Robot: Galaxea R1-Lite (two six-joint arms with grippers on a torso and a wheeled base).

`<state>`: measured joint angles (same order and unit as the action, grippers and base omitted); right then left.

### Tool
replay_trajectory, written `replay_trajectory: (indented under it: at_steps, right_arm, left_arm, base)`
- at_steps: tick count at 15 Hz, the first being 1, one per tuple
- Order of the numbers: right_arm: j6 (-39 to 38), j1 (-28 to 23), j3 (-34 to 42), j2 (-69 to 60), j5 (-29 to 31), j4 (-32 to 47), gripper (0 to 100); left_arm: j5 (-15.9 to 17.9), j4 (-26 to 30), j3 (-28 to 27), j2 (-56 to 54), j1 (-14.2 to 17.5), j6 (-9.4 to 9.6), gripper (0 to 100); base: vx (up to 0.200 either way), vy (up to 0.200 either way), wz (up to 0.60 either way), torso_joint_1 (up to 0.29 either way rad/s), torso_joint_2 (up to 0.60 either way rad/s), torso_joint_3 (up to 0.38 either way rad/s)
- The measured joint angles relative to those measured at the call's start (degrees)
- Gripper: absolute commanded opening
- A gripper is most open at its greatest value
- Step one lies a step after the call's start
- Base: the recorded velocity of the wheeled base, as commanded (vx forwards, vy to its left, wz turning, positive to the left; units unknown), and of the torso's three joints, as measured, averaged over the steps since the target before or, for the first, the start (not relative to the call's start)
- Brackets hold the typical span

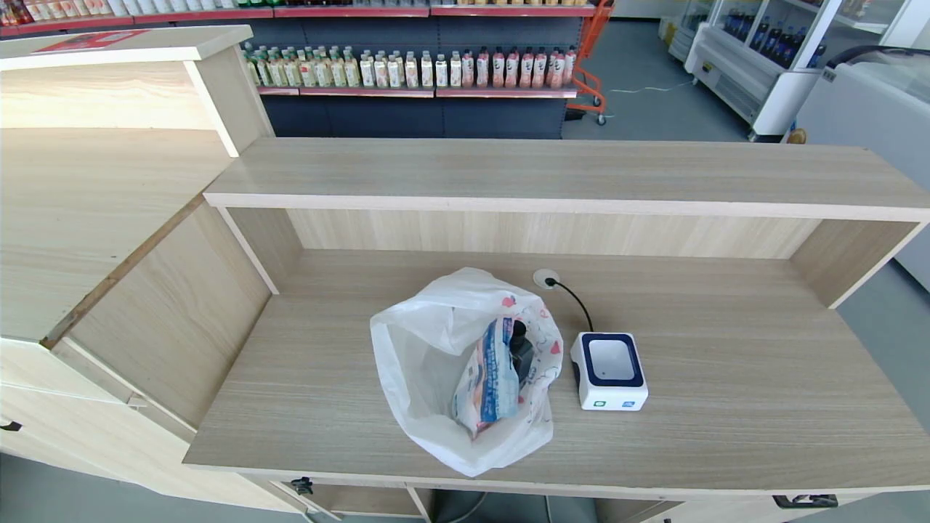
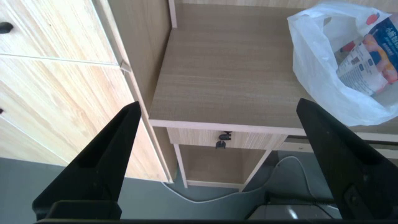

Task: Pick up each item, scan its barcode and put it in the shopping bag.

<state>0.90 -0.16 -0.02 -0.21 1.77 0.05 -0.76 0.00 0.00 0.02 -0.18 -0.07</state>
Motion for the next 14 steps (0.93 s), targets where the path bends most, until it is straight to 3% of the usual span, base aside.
replay_trajectory:
  at_steps: [11, 14]
  right_arm:
    - [-0.6, 0.0, 0.0, 0.0, 0.0, 0.1, 0]
    - [-0.6, 0.0, 0.0, 0.0, 0.0, 0.1, 0]
  left_arm:
    - [0.0, 0.0, 0.0, 0.0, 0.0, -0.15, 100]
    - [0.0, 0.0, 0.0, 0.0, 0.0, -0.02, 100]
  base:
    - [0.000, 0.000, 0.00, 0.000, 0.00, 0.000]
    - [0.000, -0.200, 0.00, 0.002, 0.01, 0.002]
